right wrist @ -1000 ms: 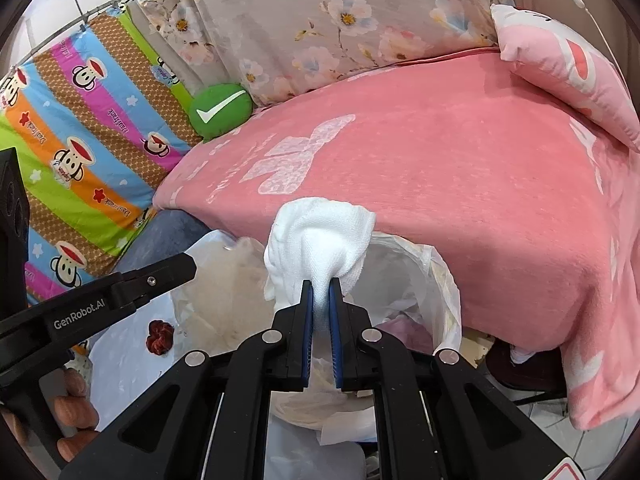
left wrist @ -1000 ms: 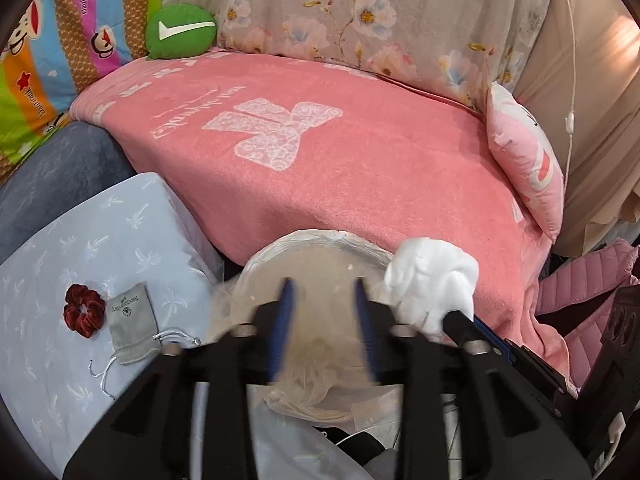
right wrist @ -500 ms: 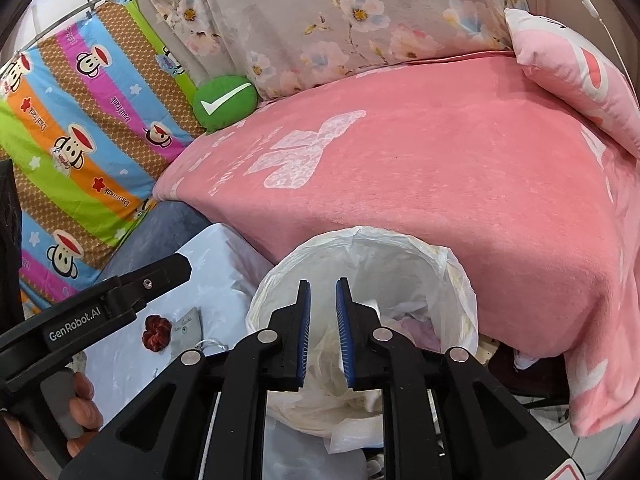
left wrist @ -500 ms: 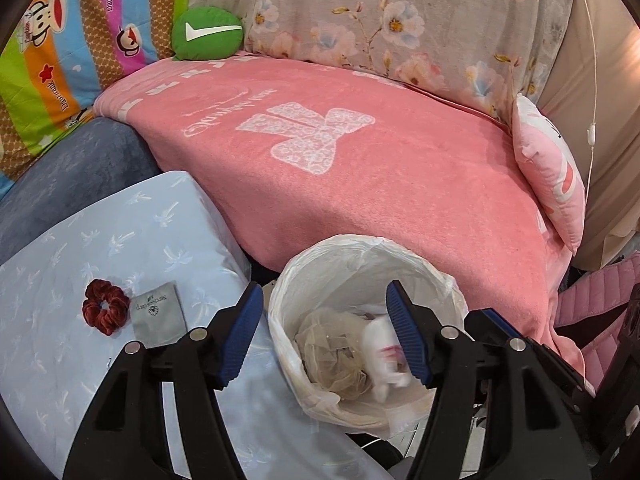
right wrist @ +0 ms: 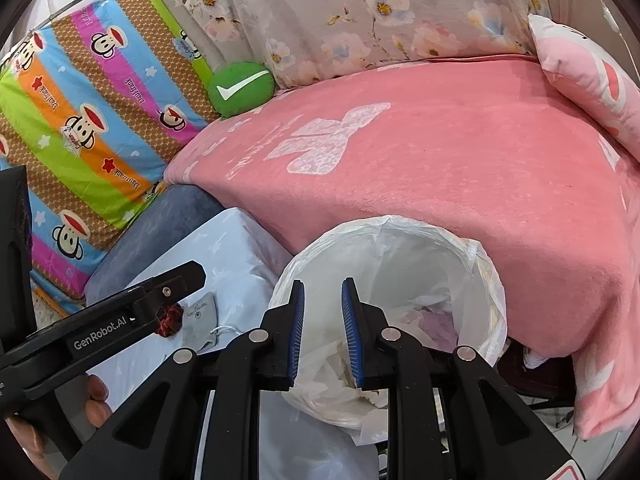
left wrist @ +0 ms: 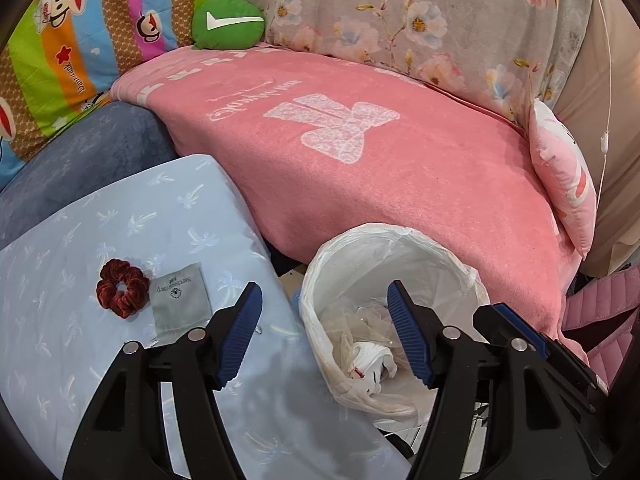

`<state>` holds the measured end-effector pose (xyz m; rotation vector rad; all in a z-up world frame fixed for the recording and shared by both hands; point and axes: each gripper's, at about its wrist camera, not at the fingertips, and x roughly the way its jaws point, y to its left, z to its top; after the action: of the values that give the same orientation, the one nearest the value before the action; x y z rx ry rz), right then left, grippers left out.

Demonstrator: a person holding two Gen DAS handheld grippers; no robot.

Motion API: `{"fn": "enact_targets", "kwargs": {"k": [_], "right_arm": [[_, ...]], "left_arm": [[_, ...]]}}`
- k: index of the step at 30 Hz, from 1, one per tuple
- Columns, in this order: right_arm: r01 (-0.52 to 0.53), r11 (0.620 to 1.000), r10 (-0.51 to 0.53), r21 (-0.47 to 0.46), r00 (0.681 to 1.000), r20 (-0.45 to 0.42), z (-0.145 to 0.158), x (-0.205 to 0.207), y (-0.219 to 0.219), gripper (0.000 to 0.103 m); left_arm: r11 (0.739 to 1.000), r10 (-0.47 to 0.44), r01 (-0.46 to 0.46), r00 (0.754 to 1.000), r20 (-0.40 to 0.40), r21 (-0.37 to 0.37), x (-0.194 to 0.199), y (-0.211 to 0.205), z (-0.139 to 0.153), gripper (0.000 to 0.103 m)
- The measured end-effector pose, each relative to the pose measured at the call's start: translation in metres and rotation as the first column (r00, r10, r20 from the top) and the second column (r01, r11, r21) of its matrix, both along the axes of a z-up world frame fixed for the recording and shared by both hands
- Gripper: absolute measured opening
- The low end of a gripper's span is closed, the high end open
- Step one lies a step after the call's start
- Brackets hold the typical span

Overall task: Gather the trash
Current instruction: 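Move both tools back to the table above the dark red scrunchie and grey pouch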

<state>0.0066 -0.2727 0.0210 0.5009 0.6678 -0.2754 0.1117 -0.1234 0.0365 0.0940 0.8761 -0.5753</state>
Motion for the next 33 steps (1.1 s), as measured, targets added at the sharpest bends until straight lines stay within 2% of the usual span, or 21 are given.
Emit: {"fn": "enact_targets", "kwargs": {"k": [8, 12, 22, 26, 33], "right_arm": [[-0.045, 0.999, 0.045, -0.016, 0.999, -0.021, -0.001, 0.010, 0.022, 0.021], [-0.069, 0.997, 0.068, -0.019, 0.997, -0.030, -0.002, 0.017, 0.034, 0.028], [-0.137, 0.990, 0.135, -0.038, 0.989, -0.057, -0.004, 0.037, 0.065, 0.036], [-0.159, 0.986, 0.156, -0.042, 0.985, -0.071, -0.007, 0.044, 0.077, 0.040], [-0.221, 0.974, 0.215, -0.047, 0.971, -0.104, -0.016, 0.060, 0.105, 0.042]], "left_arm": [[0.999, 0.040, -0.040, 0.999, -0.016, 0.001, 0.006, 0.022, -0.007, 0.062], [0.998, 0.057, -0.057, 0.998, -0.016, 0.007, 0.008, 0.033, -0.009, 0.062], [0.994, 0.113, -0.113, 0.993, -0.035, 0.010, 0.018, 0.065, -0.017, 0.063], [0.990, 0.144, -0.143, 0.989, -0.036, 0.015, 0.021, 0.080, -0.021, 0.070], [0.978, 0.210, -0.208, 0.977, -0.044, 0.033, 0.034, 0.113, -0.032, 0.076]]}}
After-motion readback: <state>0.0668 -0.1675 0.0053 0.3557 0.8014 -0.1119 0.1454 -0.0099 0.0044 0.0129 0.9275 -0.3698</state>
